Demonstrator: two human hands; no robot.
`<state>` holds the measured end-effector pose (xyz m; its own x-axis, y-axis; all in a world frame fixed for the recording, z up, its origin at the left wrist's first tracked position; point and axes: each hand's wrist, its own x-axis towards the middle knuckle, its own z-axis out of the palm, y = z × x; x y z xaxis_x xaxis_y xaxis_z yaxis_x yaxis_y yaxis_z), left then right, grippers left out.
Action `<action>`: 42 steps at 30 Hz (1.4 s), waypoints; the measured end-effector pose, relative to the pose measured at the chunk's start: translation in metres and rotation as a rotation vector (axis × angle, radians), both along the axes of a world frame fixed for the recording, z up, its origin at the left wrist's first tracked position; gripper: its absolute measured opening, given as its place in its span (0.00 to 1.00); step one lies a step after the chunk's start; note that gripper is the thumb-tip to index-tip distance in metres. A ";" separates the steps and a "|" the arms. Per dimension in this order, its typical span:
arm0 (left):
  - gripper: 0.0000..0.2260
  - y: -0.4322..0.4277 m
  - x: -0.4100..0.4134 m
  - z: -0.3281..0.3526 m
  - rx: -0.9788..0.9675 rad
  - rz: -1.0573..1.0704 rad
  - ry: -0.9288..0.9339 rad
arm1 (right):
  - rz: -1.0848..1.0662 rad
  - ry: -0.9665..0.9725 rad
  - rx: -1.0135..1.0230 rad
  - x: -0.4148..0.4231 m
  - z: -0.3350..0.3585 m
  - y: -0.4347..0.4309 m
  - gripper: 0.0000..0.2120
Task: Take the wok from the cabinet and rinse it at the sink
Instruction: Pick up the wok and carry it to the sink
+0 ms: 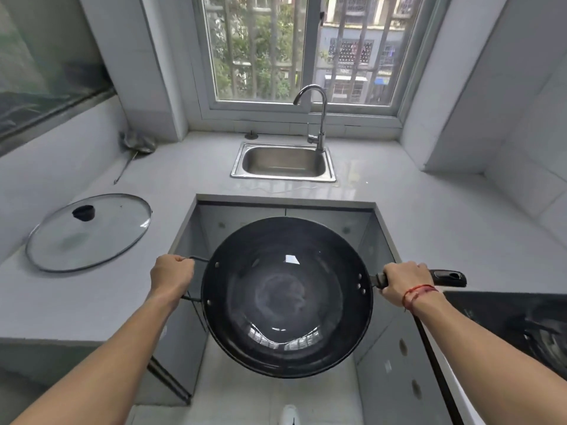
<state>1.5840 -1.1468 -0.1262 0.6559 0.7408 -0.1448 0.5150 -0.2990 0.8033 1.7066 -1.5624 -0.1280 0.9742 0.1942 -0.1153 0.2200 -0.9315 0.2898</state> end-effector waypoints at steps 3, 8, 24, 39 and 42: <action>0.09 0.009 0.055 0.003 -0.010 0.016 0.018 | 0.009 0.017 0.008 0.057 0.003 0.008 0.07; 0.08 0.022 0.132 0.010 -0.012 0.032 0.015 | 0.011 0.044 0.041 0.136 0.009 0.018 0.06; 0.10 0.097 0.326 0.003 0.019 0.041 0.016 | 0.005 0.054 -0.008 0.328 0.022 0.093 0.09; 0.10 0.198 0.557 -0.001 -0.258 0.034 -0.098 | -0.124 0.030 -0.057 0.503 0.026 0.186 0.08; 0.10 0.204 0.581 -0.007 -0.266 0.017 -0.071 | -0.125 0.015 -0.089 0.526 0.028 0.194 0.11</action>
